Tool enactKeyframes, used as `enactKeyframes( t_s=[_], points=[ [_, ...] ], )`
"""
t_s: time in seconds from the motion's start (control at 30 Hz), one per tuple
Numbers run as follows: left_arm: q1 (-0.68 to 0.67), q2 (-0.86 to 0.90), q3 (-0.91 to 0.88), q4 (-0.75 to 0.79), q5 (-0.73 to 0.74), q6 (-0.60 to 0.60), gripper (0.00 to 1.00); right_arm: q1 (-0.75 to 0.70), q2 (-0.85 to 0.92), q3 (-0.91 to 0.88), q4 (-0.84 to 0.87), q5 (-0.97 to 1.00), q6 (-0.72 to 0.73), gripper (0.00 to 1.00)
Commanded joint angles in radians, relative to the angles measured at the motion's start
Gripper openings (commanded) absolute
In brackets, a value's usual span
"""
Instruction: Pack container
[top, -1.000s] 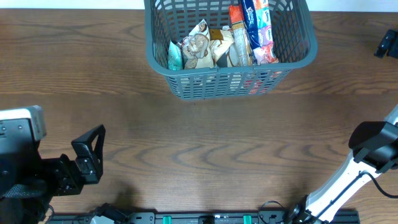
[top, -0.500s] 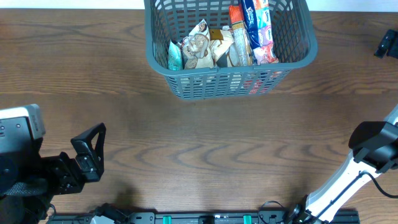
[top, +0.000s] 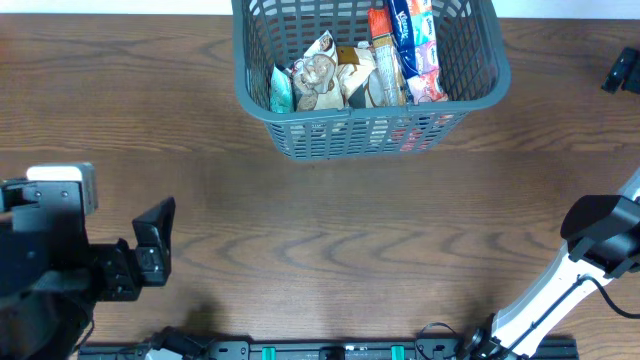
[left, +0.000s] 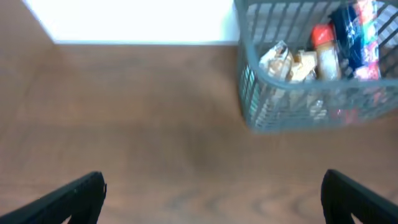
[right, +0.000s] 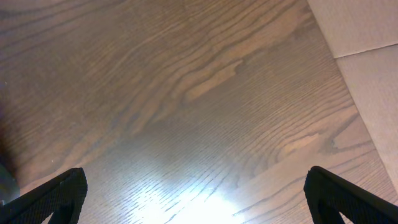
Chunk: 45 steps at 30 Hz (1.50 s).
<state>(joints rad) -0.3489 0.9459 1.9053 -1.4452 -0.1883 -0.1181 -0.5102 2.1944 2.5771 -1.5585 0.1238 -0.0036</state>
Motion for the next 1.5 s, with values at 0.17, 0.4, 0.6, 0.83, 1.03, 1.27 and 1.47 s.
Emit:
enactKeyframes(
  t_s=[0.17,0.4,0.6,0.83,1.03,1.27,1.47],
  points=[
    [0.112,-0.314,-0.393,0.369,0.225,0.335,0.99,-0.014,-0.008,-0.002,-0.002,-0.001,0.014,0.99],
    [0.228,-0.503,-0.754,0.558,0.324,0.349,0.99,-0.014,-0.008,-0.002,-0.002,-0.001,0.014,0.99],
    [0.315,-0.603,-1.001,0.706,0.400,0.350,0.99,-0.014,-0.008,-0.002,-0.002,-0.001,0.014,0.99],
    [0.389,-0.730,-1.300,0.924,0.417,0.350,0.99,-0.014,-0.008,-0.002,-0.002,-0.001,0.014,0.99],
    [0.434,-0.848,-1.497,1.049,0.425,0.349,0.99,-0.014,-0.008,-0.002,-0.002,-0.001,0.014,0.99],
    [0.438,-0.914,-1.625,1.163,0.425,0.342,0.99,-0.014,-0.008,-0.002,-0.002,-0.001,0.014,0.99],
    [0.438,-0.943,-1.700,1.228,0.432,0.341,0.99,-0.014,-0.008,-0.002,-0.002,-0.001,0.014,0.99]
  ],
)
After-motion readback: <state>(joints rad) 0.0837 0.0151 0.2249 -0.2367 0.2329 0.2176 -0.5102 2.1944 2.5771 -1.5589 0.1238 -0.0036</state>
